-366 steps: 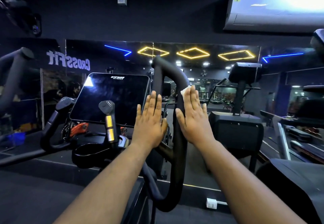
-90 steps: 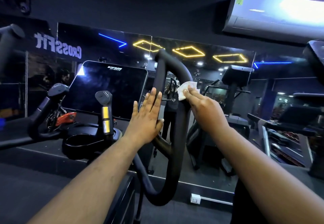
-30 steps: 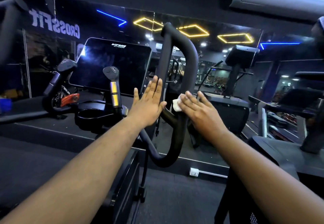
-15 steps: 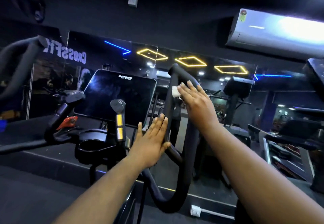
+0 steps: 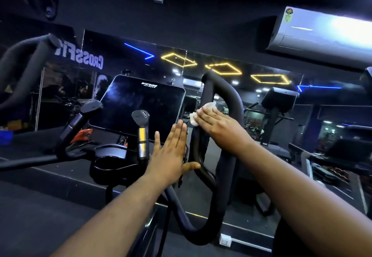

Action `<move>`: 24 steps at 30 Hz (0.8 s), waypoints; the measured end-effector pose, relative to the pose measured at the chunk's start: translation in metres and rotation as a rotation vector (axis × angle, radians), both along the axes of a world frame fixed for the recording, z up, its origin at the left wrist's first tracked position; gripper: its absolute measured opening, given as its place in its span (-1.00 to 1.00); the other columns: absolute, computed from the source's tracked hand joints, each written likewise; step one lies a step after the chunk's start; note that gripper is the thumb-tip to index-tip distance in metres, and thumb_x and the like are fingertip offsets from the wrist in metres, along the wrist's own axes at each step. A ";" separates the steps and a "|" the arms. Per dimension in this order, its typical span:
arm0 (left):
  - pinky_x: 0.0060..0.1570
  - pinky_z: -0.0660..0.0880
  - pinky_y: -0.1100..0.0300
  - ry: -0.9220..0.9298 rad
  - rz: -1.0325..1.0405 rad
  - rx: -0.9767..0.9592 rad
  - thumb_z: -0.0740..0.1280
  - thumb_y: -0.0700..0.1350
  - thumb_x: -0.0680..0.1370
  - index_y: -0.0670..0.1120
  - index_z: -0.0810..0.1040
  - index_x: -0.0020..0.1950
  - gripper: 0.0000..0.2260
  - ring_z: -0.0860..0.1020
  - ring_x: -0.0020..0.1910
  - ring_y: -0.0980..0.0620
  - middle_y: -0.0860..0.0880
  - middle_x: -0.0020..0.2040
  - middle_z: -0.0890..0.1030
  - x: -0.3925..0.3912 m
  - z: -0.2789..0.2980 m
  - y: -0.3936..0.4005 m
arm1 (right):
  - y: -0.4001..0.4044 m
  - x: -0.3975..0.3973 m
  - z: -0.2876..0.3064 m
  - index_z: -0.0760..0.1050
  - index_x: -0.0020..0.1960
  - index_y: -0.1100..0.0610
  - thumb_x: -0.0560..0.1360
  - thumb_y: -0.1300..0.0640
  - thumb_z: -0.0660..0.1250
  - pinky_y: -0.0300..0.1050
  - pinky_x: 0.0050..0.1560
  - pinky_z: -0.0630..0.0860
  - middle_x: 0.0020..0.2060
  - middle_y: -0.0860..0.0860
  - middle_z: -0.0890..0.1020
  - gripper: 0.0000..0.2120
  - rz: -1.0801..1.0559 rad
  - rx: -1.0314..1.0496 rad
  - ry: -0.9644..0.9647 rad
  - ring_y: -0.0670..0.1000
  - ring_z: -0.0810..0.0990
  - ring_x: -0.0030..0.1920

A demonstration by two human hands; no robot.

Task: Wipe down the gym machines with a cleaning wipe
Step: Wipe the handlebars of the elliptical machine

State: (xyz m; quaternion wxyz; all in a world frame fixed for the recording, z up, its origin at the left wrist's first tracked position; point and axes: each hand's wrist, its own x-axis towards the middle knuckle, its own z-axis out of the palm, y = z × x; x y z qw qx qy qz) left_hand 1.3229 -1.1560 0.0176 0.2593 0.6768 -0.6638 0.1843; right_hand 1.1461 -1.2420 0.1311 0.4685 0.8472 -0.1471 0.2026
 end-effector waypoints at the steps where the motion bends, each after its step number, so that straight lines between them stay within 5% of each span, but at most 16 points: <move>1: 0.51 -0.41 -0.25 -0.002 -0.007 0.000 -0.08 0.53 0.44 -0.05 -0.58 0.51 0.01 -0.51 0.52 0.09 0.05 0.48 -0.64 0.000 0.000 -0.001 | 0.003 0.002 0.004 0.43 0.46 0.28 0.53 0.36 0.12 0.16 0.31 0.54 0.41 0.24 0.49 -0.50 0.004 0.042 -0.041 0.22 0.46 0.44; 5: 0.53 -0.38 -0.24 0.027 -0.038 -0.010 -0.02 0.51 0.45 -0.07 -0.54 0.54 0.03 -0.48 0.54 0.07 0.03 0.51 -0.60 0.000 0.000 0.000 | 0.019 0.012 -0.003 0.10 0.64 0.16 0.58 0.44 0.11 0.00 0.41 0.44 0.63 0.09 0.10 -0.35 -0.110 0.246 -0.137 0.05 0.03 0.63; 7: 0.54 -0.35 -0.24 0.036 -0.058 -0.025 0.04 0.50 0.43 -0.07 -0.52 0.55 0.06 -0.44 0.56 0.06 0.02 0.53 -0.56 0.002 -0.003 0.002 | 0.029 0.012 -0.022 0.06 0.65 0.13 0.61 0.41 0.08 -0.01 0.48 0.35 0.64 0.06 0.06 -0.36 -0.115 0.332 -0.107 0.03 -0.03 0.64; 9: 0.55 -0.31 -0.23 0.027 -0.052 -0.022 0.07 0.51 0.38 -0.06 -0.55 0.53 0.10 -0.42 0.57 0.06 0.02 0.55 -0.54 0.009 -0.010 0.004 | 0.034 0.005 -0.052 0.17 0.61 0.16 0.57 0.40 0.18 0.01 0.45 0.41 0.60 0.10 0.19 -0.37 -0.060 0.347 -0.081 0.07 0.12 0.61; 12: 0.56 -0.31 -0.18 0.047 -0.094 0.007 0.20 0.50 0.35 -0.05 -0.55 0.54 0.19 -0.43 0.57 0.09 0.05 0.54 -0.56 0.020 -0.018 0.009 | 0.035 -0.016 -0.102 0.45 0.46 0.22 0.43 0.37 0.45 0.08 0.12 0.65 0.43 0.18 0.48 -0.39 0.021 0.320 0.028 0.18 0.46 0.44; 16: 0.56 -0.32 -0.15 0.000 -0.151 0.053 0.33 0.47 0.35 -0.03 -0.51 0.56 0.24 -0.39 0.58 0.09 0.07 0.55 -0.53 0.022 -0.017 0.012 | 0.035 -0.022 -0.107 0.46 0.46 0.19 0.54 0.28 0.27 0.07 0.15 0.64 0.43 0.16 0.49 -0.52 0.063 0.265 -0.035 0.16 0.50 0.41; 20: 0.57 -0.31 -0.17 -0.011 -0.180 0.067 0.33 0.46 0.38 -0.01 -0.50 0.57 0.21 -0.39 0.57 0.11 0.08 0.56 -0.51 0.013 -0.015 0.012 | 0.042 -0.021 -0.132 0.44 0.48 0.16 0.33 0.43 0.49 -0.04 -0.25 0.66 0.47 0.13 0.45 -0.26 -0.032 0.331 -0.211 0.14 0.65 0.23; 22: 0.57 -0.32 -0.17 -0.055 -0.174 0.073 0.31 0.46 0.39 -0.01 -0.51 0.57 0.20 -0.42 0.57 0.12 0.08 0.55 -0.53 0.008 -0.015 0.013 | 0.049 -0.028 -0.150 0.54 0.38 0.22 0.39 0.39 0.41 0.01 -0.16 0.70 0.38 0.19 0.54 -0.45 -0.011 0.260 -0.169 0.19 0.62 0.27; 24: 0.56 -0.33 -0.18 -0.104 -0.157 0.089 0.29 0.47 0.39 -0.02 -0.50 0.57 0.19 -0.42 0.57 0.11 0.07 0.55 -0.53 0.004 -0.016 0.015 | 0.060 -0.040 -0.157 0.59 0.30 0.25 0.48 0.28 0.26 0.07 0.14 0.64 0.31 0.22 0.59 -0.59 -0.006 0.170 -0.096 0.22 0.60 0.29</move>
